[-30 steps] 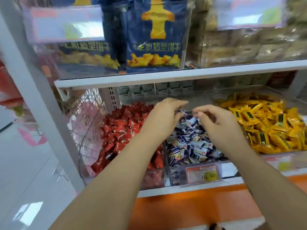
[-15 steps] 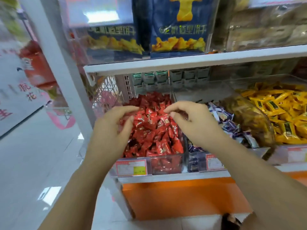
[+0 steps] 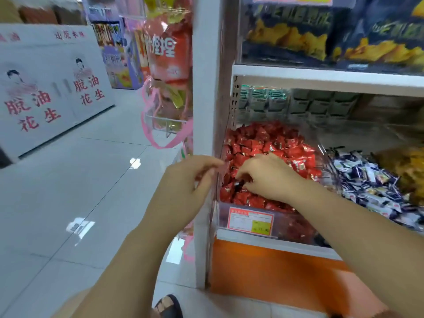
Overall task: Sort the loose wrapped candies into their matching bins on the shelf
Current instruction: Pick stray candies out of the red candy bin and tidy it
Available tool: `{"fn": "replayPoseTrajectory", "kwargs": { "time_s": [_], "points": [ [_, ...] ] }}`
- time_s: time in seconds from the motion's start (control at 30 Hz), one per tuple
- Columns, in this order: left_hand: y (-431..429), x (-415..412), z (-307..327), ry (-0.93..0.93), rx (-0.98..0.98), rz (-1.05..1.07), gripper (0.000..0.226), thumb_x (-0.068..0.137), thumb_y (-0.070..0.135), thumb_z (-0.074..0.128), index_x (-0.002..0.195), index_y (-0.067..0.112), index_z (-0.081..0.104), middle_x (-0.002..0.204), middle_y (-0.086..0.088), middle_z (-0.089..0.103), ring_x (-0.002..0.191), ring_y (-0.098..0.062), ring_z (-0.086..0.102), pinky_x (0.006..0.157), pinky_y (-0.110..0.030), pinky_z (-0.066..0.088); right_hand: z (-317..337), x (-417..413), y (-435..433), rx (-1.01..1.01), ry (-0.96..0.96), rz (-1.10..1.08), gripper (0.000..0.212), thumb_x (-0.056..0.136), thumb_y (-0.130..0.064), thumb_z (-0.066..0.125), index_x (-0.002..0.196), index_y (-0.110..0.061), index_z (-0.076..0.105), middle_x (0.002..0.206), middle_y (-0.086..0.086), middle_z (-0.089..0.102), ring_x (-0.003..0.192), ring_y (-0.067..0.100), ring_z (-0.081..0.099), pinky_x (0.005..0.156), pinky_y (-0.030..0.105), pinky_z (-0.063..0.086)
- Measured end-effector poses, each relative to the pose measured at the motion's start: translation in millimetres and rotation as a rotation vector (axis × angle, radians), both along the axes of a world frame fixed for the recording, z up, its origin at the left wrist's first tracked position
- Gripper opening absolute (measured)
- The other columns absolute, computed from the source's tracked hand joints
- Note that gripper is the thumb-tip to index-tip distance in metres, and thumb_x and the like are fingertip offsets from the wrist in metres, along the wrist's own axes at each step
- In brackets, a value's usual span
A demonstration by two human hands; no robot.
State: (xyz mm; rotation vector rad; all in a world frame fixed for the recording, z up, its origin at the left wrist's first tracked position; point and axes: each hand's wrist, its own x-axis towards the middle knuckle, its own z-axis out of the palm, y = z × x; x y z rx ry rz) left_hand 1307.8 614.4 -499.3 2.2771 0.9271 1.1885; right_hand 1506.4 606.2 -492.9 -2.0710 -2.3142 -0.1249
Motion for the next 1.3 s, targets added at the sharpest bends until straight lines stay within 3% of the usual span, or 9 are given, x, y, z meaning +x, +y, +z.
{"fn": "replayPoseTrajectory", "kwargs": {
  "time_s": [0.17, 0.37, 0.5, 0.63, 0.77, 0.9, 0.97, 1.13, 1.3],
  "points": [
    [4.5, -3.1, 4.6, -0.035, -0.046, -0.06, 0.03, 0.093, 0.009, 0.055, 0.096, 0.037, 0.063, 0.089, 0.023, 0.068, 0.084, 0.005, 0.064, 0.079, -0.006, 0.044, -5.2, -9.5, 14.9, 0.056, -0.148, 0.035, 0.006, 0.087, -0.032, 0.059, 0.087, -0.031, 0.065, 0.097, -0.009, 0.065, 0.1, 0.019, 0.053, 0.084, 0.035, 0.029],
    [4.4, 0.3, 5.1, -0.053, -0.062, -0.05, 0.028, 0.092, 0.008, 0.056, 0.095, 0.035, 0.064, 0.083, 0.023, 0.068, 0.081, 0.005, 0.064, 0.074, -0.004, 0.043, 22.0, 11.9, -29.5, 0.296, 0.22, -0.135, 0.009, 0.087, -0.023, 0.058, 0.079, -0.027, 0.062, 0.062, -0.02, 0.051, 0.069, 0.009, 0.051, 0.076, 0.027, 0.041],
    [-0.2, 8.2, -0.3, -0.045, -0.128, -0.041, 0.026, 0.091, 0.005, 0.055, 0.097, 0.027, 0.068, 0.084, 0.02, 0.068, 0.081, 0.007, 0.062, 0.071, -0.003, 0.043, 30.6, 40.7, -77.8, 0.599, 0.574, -0.348, 0.006, 0.086, -0.019, 0.063, 0.08, -0.021, 0.063, 0.069, -0.014, 0.058, 0.064, 0.002, 0.054, 0.065, 0.021, 0.043],
    [-7.0, 12.6, -2.5, 0.001, -0.136, -0.029, 0.025, 0.091, 0.005, 0.054, 0.098, 0.024, 0.069, 0.083, 0.019, 0.067, 0.082, 0.008, 0.061, 0.068, -0.001, 0.041, 33.9, 79.0, -114.8, 0.762, 0.556, -0.603, 0.006, 0.089, -0.025, 0.06, 0.086, -0.021, 0.063, 0.074, -0.005, 0.063, 0.072, 0.014, 0.059, 0.065, 0.031, 0.048],
    [-10.3, 14.8, -0.7, 0.014, -0.156, -0.029, 0.025, 0.092, 0.004, 0.053, 0.1, 0.022, 0.068, 0.084, 0.019, 0.066, 0.078, 0.015, 0.058, 0.064, 0.002, 0.038, 36.2, 93.8, -122.4, 0.621, 0.432, -0.613, 0.018, 0.088, -0.03, 0.062, 0.104, -0.021, 0.066, 0.095, 0.001, 0.069, 0.095, 0.023, 0.061, 0.082, 0.042, 0.053],
    [-9.4, 14.5, 0.3, 0.025, -0.15, -0.02, 0.026, 0.092, 0.005, 0.053, 0.097, 0.026, 0.068, 0.084, 0.019, 0.067, 0.08, 0.015, 0.058, 0.066, 0.002, 0.037, 46.0, 63.5, -103.2, 0.491, 0.506, -0.314, 0.013, 0.089, -0.018, 0.062, 0.099, -0.023, 0.068, 0.086, -0.016, 0.064, 0.08, 0.0, 0.058, 0.07, 0.005, 0.041],
    [-7.8, 13.8, -1.4, 0.031, -0.144, -0.018, 0.025, 0.091, 0.006, 0.054, 0.098, 0.025, 0.069, 0.084, 0.019, 0.068, 0.082, 0.011, 0.059, 0.068, 0.001, 0.038, 47.4, 39.8, -86.7, 0.228, 0.506, -0.133, 0.017, 0.091, -0.019, 0.058, 0.102, -0.026, 0.069, 0.09, -0.021, 0.063, 0.084, -0.004, 0.059, 0.073, 0.002, 0.042],
    [-3.0, 10.8, -1.9, 0.081, -0.136, -0.018, 0.024, 0.091, 0.01, 0.055, 0.1, 0.027, 0.07, 0.085, 0.022, 0.067, 0.08, 0.011, 0.058, 0.069, -0.001, 0.039, 38.3, 4.2, -33.5, -0.302, 0.331, 0.102, 0.028, 0.096, -0.014, 0.049, 0.117, -0.023, 0.065, 0.116, -0.01, 0.066, 0.102, 0.002, 0.06, 0.092, 0.019, 0.047],
    [1.3, 7.1, -1.7, 0.103, -0.11, -0.035, 0.023, 0.091, 0.012, 0.057, 0.1, 0.03, 0.07, 0.084, 0.023, 0.067, 0.077, 0.006, 0.058, 0.068, -0.005, 0.041, 23.5, 1.6, 0.4, -0.766, 0.485, 0.097, 0.036, 0.096, 0.003, 0.038, 0.117, -0.013, 0.063, 0.112, 0.007, 0.069, 0.099, 0.016, 0.066, 0.089, 0.029, 0.053]
  ]
}}
